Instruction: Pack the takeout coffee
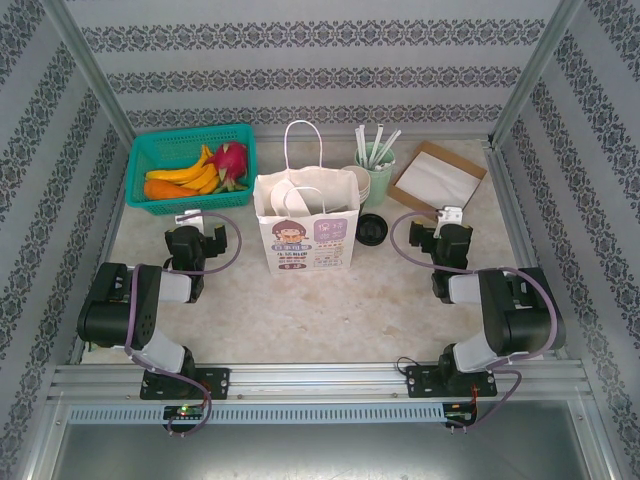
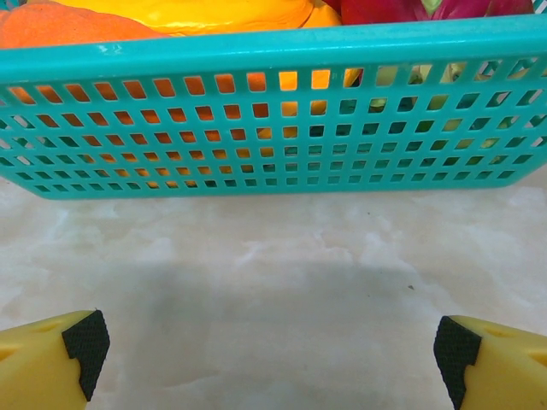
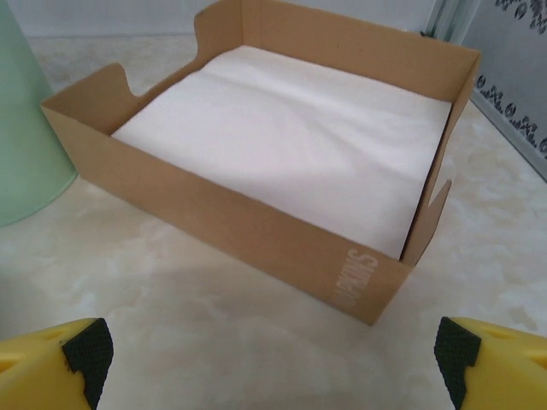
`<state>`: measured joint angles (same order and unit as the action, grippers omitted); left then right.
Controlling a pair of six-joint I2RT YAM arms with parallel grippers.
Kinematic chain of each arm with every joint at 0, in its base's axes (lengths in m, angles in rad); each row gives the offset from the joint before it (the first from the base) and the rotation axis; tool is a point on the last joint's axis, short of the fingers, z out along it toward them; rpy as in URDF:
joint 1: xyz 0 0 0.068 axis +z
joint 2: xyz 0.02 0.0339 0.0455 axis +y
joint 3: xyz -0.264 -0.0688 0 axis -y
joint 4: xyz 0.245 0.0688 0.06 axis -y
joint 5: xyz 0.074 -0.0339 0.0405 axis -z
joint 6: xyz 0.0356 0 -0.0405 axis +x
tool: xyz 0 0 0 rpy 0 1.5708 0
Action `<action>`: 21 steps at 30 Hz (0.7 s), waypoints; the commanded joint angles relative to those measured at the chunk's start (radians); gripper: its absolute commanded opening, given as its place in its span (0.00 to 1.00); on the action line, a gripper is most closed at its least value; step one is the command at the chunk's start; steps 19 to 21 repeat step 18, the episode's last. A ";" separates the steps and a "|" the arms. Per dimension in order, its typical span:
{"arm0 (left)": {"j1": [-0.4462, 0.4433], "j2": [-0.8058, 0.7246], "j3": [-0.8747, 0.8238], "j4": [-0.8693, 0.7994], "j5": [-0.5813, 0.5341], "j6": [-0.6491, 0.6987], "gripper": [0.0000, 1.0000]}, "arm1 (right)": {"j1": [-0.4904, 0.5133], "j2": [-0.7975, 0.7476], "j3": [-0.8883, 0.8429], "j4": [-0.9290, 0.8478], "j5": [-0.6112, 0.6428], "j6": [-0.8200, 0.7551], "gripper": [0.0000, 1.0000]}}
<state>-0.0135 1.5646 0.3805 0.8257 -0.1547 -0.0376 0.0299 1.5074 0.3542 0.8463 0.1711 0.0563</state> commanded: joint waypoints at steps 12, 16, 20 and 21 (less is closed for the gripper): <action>-0.009 -0.004 0.013 0.045 0.002 -0.002 1.00 | -0.051 0.002 0.037 0.036 -0.259 -0.026 0.98; -0.006 -0.002 0.018 0.036 0.012 -0.004 1.00 | -0.049 0.002 0.038 0.034 -0.251 -0.024 0.98; -0.006 -0.002 0.015 0.041 0.013 -0.001 1.00 | -0.050 0.002 0.038 0.036 -0.251 -0.023 0.98; -0.006 -0.002 0.015 0.041 0.013 -0.001 1.00 | -0.050 0.002 0.038 0.036 -0.251 -0.023 0.98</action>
